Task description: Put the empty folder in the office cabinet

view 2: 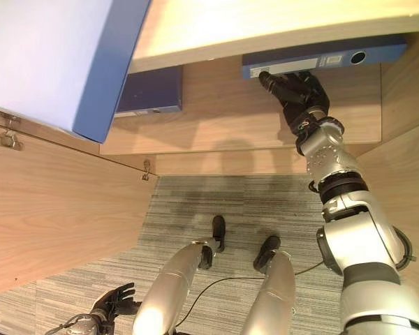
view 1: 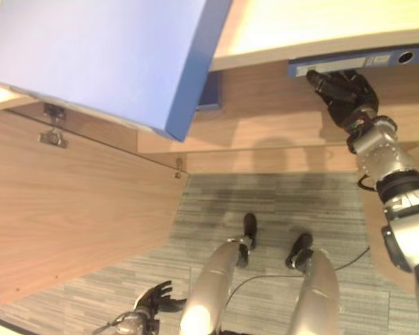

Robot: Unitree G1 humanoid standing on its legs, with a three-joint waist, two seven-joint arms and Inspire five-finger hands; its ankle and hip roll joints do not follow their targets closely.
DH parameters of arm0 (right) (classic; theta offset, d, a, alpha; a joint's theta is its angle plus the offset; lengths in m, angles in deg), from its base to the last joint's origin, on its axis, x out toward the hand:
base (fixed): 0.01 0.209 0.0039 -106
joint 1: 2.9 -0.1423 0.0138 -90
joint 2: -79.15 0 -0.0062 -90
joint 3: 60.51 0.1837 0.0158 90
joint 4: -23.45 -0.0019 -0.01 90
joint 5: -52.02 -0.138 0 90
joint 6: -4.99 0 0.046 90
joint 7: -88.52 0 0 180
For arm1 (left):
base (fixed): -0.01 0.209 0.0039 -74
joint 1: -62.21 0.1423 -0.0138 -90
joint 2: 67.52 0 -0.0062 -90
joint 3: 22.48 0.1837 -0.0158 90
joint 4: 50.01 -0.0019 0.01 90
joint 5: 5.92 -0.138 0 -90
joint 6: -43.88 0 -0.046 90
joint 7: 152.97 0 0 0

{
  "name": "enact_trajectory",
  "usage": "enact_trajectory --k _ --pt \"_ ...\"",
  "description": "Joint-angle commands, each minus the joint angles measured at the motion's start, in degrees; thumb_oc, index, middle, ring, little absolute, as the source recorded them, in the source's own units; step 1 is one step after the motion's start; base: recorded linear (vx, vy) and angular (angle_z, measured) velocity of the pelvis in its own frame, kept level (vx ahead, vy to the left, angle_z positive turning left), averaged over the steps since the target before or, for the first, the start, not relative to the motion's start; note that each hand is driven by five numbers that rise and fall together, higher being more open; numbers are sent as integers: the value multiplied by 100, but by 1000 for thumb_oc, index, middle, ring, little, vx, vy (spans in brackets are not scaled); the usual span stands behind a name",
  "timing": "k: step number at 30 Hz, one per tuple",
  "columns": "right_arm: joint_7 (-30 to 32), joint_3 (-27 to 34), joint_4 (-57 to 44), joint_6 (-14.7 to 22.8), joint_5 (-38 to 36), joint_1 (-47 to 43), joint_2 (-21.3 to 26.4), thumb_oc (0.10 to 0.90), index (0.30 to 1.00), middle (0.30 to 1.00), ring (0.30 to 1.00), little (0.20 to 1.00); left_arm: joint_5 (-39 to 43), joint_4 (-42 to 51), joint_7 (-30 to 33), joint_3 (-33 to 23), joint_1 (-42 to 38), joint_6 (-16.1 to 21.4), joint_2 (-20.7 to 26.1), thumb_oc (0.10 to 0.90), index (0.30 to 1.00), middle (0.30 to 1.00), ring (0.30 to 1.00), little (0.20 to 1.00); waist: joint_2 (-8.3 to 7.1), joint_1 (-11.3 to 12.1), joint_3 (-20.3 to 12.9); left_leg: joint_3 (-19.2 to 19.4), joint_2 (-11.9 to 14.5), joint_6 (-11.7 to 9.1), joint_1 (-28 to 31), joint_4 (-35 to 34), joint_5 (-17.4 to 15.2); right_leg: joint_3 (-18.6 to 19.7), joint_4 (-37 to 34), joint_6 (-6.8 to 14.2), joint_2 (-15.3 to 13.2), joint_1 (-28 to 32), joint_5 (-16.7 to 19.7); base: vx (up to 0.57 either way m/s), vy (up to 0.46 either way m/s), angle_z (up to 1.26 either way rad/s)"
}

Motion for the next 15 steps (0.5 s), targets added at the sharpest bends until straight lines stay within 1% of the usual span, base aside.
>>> enact_trajectory --k 1,2,3,4,5,7,8,9,10,11,13,14,15 --pt "-515 -283 -99 22 667 -999 451 800 900 900 900 900 -242 -69 -57 325 324 -37 445 800 900 900 900 900 465 15 -269 51 351 -226 255 508 -1078 248 -668 556 53 354 509 0 0 0" --pt "-564 -386 -1 -57 866 -1019 509 800 900 900 900 900 -270 -41 -94 329 313 -35 483 800 900 900 900 900 465 7 -278 60 357 -224 283 498 -1076 259 -698 558 53 380 526 -35 20 -2" --pt "-642 -621 312 -207 1421 -1074 640 800 900 900 900 900 -301 5 -161 338 287 -57 519 800 900 900 900 900 461 -7 -285 73 369 -218 311 505 -1070 265 -724 554 57 410 546 -31 15 -2" --pt "-715 -707 392 -263 1602 -1085 659 800 900 900 900 900 -323 24 -187 338 277 -59 533 800 900 900 900 900 461 -8 -282 77 373 -215 329 481 -1061 262 -750 555 55 425 556 -24 8 -5" --pt "-722 -711 400 -262 1606 -1092 658 800 900 900 900 900 -323 26 -188 337 277 -60 532 800 900 900 900 900 463 -10 -279 77 373 -216 332 478 -1060 261 -753 555 56 428 558 -20 16 -6" --pt "-1024 -1459 862 -603 3145 -1336 791 800 900 900 900 900 -423 89 -313 338 265 -89 652 800 900 900 900 900 430 -36 -283 114 363 -212 404 381 -1018 263 -867 559 71 481 635 -13 13 -3" --pt "-1034 -1471 876 -600 3151 -1354 789 800 900 900 900 900 -424 89 -313 335 263 -89 644 800 900 900 900 900 436 -42 -277 114 363 -212 408 378 -1017 262 -870 559 72 485 636 -20 23 -3" --pt "-1131 -1740 976 -672 3701 -1399 813 800 900 900 900 900 -455 98 -347 352 264 -105 668 800 900 900 900 900 407 -65 -267 118 362 -211 421 341 -999 266 -916 554 75 490 665 -10 10 -3" --pt "-1141 -1750 988 -669 3709 -1415 810 800 900 900 900 900 -455 99 -347 349 263 -106 660 800 900 900 900 900 412 -71 -261 118 361 -211 425 337 -997 265 -919 554 76 494 667 0 0 0" --pt "-1288 -2224 1083 -737 4654 -1488 842 800 900 900 900 900 -487 133 -425 395 277 -129 665 800 900 900 900 900 356 -131 -243 131 364 -216 456 270 -964 270 -1011 553 98 514 722 0 0 0" --pt "-1359 -2722 1218 -720 5684 -1623 858 800 900 900 900 900 -437 130 -479 424 240 -164 604 800 900 900 900 900 282 -228 -205 139 362 -231 504 180 -927 270 -1126 554 133 551 782 -25 26 -3" --pt "-1365 -3053 1248 -676 6438 -1689 754 800 900 900 900 900 -346 120 -464 415 163 -181 527 800 900 900 900 900 219 -290 -183 130 359 -235 545 101 -900 274 -1248 557 163 604 834 -18 11 -8" --pt "-1367 -3058 1254 -674 6441 -1698 749 800 900 900 900 900 -346 118 -464 412 162 -180 522 800 900 900 900 900 223 -297 -176 128 359 -236 550 97 -898 271 -1251 557 163 610 836 -13 -1 -11"
